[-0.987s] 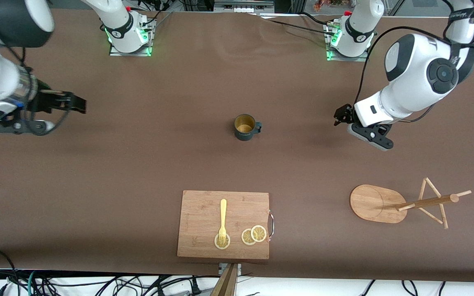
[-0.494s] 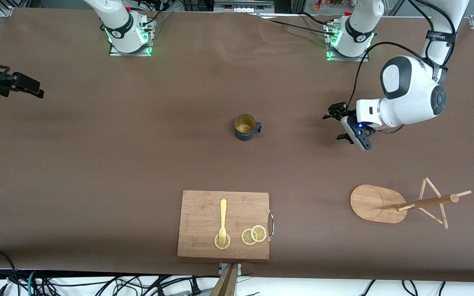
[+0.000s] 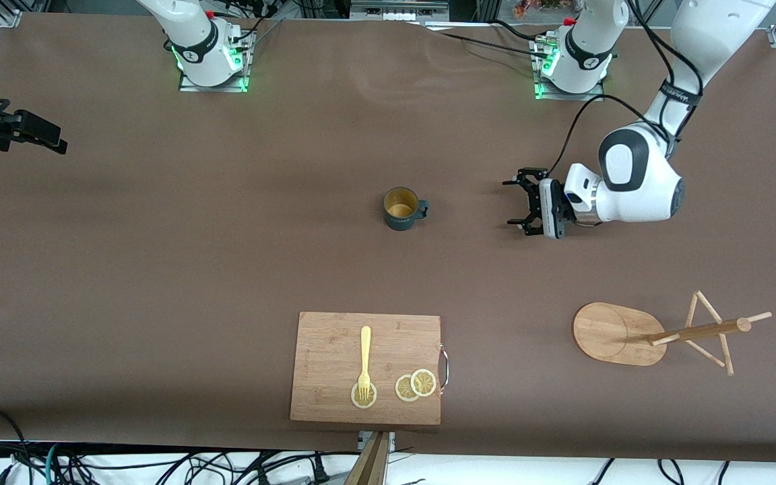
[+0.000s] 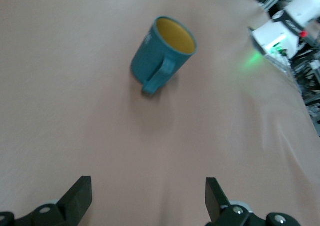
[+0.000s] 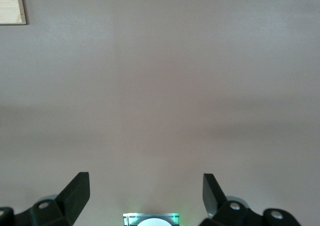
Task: Pass cup and hang on rack
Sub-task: 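Move the left gripper to the mug handle and grasp it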
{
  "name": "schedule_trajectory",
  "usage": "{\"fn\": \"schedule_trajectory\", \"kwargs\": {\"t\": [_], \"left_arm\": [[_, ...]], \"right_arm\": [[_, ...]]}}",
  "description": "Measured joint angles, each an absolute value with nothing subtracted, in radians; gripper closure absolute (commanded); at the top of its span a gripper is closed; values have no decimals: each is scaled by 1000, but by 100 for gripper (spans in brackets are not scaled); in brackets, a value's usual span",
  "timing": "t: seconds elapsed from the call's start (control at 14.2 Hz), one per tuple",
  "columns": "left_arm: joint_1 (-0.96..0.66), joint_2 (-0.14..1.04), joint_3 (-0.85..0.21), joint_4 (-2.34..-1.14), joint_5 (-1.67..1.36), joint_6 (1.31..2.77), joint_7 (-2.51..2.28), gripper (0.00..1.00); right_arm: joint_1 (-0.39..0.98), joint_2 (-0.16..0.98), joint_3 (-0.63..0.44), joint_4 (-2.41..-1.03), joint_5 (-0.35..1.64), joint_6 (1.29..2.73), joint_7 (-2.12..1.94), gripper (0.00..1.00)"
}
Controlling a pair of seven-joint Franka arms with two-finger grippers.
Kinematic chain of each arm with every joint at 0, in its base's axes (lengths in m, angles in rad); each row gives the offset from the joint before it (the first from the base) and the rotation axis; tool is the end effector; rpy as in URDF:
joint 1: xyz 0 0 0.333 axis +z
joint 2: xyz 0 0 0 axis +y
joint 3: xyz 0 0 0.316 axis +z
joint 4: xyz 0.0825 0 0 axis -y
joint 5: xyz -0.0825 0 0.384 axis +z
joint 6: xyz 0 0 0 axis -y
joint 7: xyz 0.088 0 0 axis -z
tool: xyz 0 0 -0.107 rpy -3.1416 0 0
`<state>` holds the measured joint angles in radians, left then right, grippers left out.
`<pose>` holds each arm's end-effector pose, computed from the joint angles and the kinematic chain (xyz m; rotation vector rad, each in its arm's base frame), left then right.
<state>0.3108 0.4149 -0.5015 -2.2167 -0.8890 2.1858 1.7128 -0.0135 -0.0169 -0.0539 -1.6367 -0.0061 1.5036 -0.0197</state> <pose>0.4999 -0.1340 0.1981 1.8654 -1.2798 0.2971 0.5384 -0.0373 0.5974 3.1353 -0.0748 -0.1826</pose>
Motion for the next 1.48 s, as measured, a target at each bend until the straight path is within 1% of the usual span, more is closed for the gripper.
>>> {"fn": "schedule_trajectory", "kwargs": {"t": [0.28,0.49,0.85,1.13,1.2,1.27,1.34,1.41,1.48], "left_arm": [[309,526,-556,-2217,-1140,2187,2028,0],[281,640,-569,-2202,-1299,2187,2274,0],[195,782,-573,-2107,-1433,2194,2535,0],[130,878,-573,-2029,-1519,2201,2660,0],[125,891,-573,-2020,-1520,2205,2665,23],[124,898,-573,-2014,-1520,2214,2668,53],[125,901,-572,-2008,-1520,2221,2671,74],[126,901,-572,-2001,-1520,2224,2671,86],[127,901,-571,-1993,-1520,2227,2671,89]], "right_arm": [[-17,-16,-76,-1637,-6,1502,-20,0],[-17,-15,-76,-1637,-6,1497,-20,0],[-16,-14,-41,-1636,-3,1498,-21,0],[-16,-14,-38,-1636,-3,1498,-21,0],[-16,-14,-38,-1636,-3,1498,-21,0],[-16,-14,-38,-1636,-3,1498,-21,0],[-16,-14,-38,-1636,-3,1498,-21,0],[-16,-14,-38,-1636,-3,1498,-21,0],[-16,-14,-38,-1636,-3,1498,-21,0]]}}
